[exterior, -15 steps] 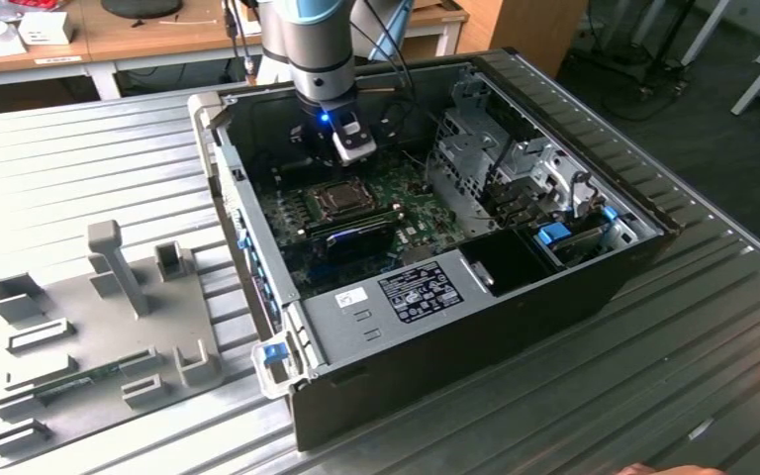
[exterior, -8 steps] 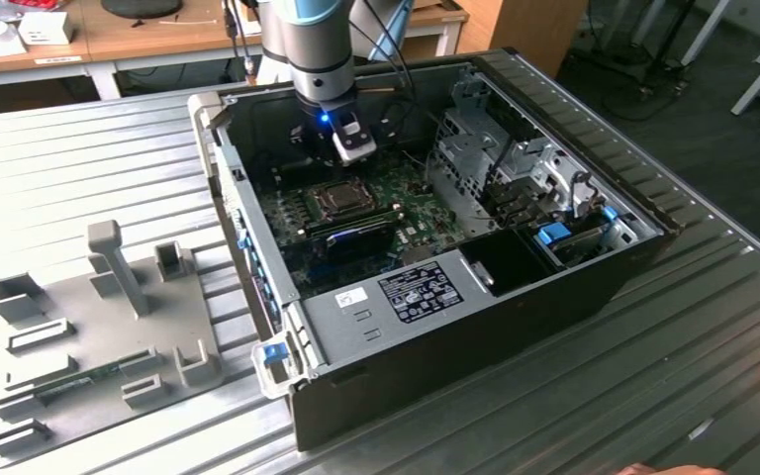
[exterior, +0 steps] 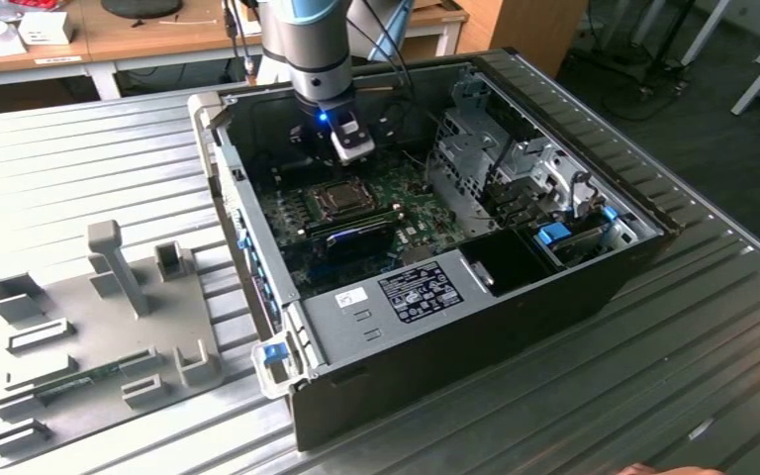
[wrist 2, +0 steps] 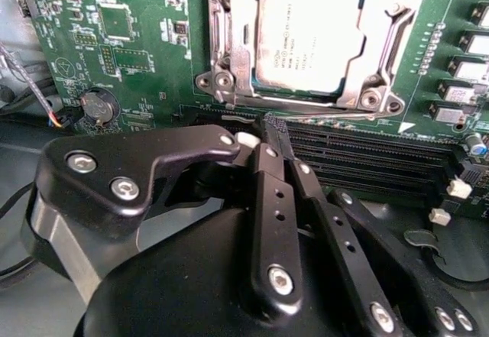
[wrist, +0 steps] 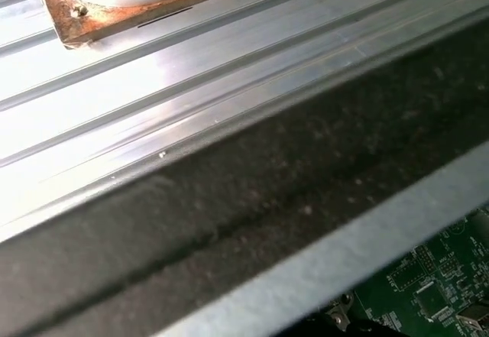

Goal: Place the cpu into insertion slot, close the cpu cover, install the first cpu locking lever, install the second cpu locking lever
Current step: 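Install the first cpu locking lever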

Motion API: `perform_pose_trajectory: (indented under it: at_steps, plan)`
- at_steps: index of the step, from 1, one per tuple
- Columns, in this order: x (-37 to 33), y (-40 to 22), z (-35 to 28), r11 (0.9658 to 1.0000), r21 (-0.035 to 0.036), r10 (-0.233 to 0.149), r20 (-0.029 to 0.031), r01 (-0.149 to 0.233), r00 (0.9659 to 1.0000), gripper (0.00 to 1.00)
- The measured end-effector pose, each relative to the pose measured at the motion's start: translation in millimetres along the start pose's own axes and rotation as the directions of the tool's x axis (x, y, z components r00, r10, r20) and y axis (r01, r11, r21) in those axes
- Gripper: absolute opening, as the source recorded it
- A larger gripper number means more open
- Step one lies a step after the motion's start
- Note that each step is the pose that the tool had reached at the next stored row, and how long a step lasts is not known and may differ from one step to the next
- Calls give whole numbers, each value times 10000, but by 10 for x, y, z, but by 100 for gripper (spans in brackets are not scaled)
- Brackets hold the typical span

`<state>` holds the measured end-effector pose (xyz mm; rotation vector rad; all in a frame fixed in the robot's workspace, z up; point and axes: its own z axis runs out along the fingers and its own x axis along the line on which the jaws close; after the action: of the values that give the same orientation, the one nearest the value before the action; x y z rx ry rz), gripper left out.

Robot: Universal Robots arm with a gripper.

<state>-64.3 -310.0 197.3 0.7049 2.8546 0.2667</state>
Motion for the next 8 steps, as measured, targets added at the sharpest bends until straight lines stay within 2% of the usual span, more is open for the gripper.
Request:
perform_pose_trajectory:
  at_steps: [6,8]
  plan:
    - [12,3,-1,10000,-17,-7,34,7,10000,11]
    - [13,3,0,10000,4,-14,63,14,10000,11]
